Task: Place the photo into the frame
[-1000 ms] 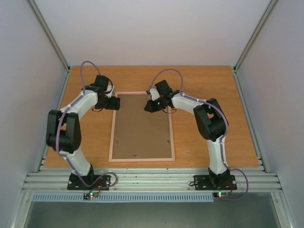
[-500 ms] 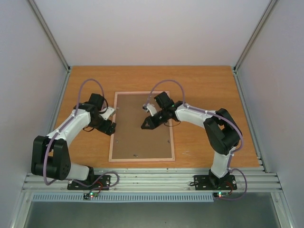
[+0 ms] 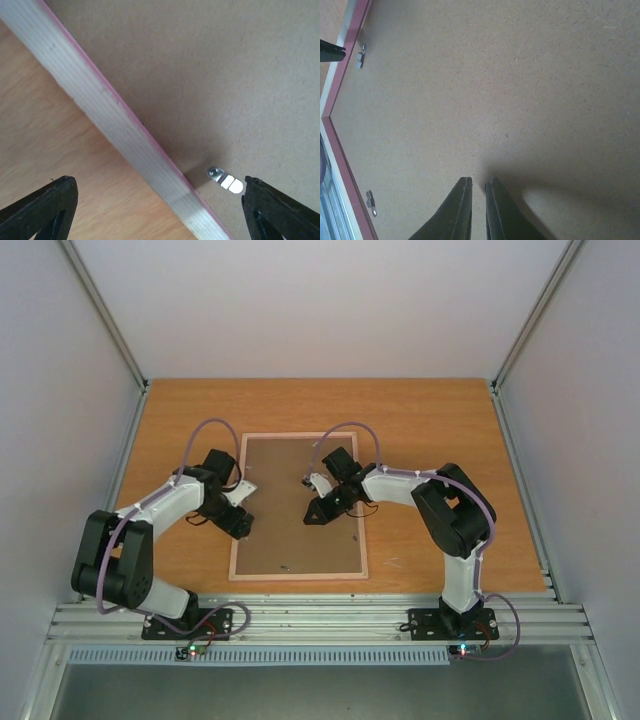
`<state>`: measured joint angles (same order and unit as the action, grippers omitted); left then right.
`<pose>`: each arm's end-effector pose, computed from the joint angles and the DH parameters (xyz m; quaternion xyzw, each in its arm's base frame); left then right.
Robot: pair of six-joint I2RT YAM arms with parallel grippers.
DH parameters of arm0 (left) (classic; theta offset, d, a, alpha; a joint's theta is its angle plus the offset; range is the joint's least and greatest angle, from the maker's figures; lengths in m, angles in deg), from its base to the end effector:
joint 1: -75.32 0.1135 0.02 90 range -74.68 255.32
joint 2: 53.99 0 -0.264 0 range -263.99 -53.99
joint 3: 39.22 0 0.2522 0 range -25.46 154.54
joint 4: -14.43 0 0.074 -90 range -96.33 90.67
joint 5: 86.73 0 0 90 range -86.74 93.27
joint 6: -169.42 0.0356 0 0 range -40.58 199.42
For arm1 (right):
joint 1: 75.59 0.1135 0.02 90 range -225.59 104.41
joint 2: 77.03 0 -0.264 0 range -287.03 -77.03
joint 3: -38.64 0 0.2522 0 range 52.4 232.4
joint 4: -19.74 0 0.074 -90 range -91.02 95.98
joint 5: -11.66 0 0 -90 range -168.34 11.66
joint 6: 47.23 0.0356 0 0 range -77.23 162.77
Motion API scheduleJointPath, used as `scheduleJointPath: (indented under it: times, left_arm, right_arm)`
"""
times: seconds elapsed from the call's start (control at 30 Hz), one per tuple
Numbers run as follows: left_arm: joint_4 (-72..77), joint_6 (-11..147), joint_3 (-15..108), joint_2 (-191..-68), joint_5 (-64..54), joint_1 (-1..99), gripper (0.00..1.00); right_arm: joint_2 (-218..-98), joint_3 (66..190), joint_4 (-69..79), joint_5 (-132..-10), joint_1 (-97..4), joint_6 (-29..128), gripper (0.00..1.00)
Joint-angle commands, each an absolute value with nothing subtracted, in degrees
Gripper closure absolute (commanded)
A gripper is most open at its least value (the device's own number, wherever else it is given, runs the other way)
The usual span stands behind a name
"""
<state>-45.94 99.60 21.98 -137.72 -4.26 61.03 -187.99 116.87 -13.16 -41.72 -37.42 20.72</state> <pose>0.2291 -0.0632 0.1708 0.2990 0.9500 -0.0623 0.0651 0.2769 0.2447 0.1302 -0.5229 0.7695 0.3321 0.1553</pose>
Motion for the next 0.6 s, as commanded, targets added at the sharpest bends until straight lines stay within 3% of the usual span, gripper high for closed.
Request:
scheduleJointPath:
  times: [0.0,0.27,0.57]
  left_arm:
    - [-40.55,98.94,21.66,-138.84,-5.18,59.95,0.10]
    - [-39.66,99.43,20.96,-141.05,-0.22,55.73,0.11]
    - [-39.91,106.57,16.65,-139.55,7.04,55.53,0.27]
  right_arm:
    - [-189.51,115.60,-12.14,-44.74,-37.28,20.26,0.88]
    - [-190.01,116.21,-12.56,-45.29,-37.76,20.35,0.89]
    - [-188.82,114.77,-12.12,-46.29,-39.12,19.72,0.90]
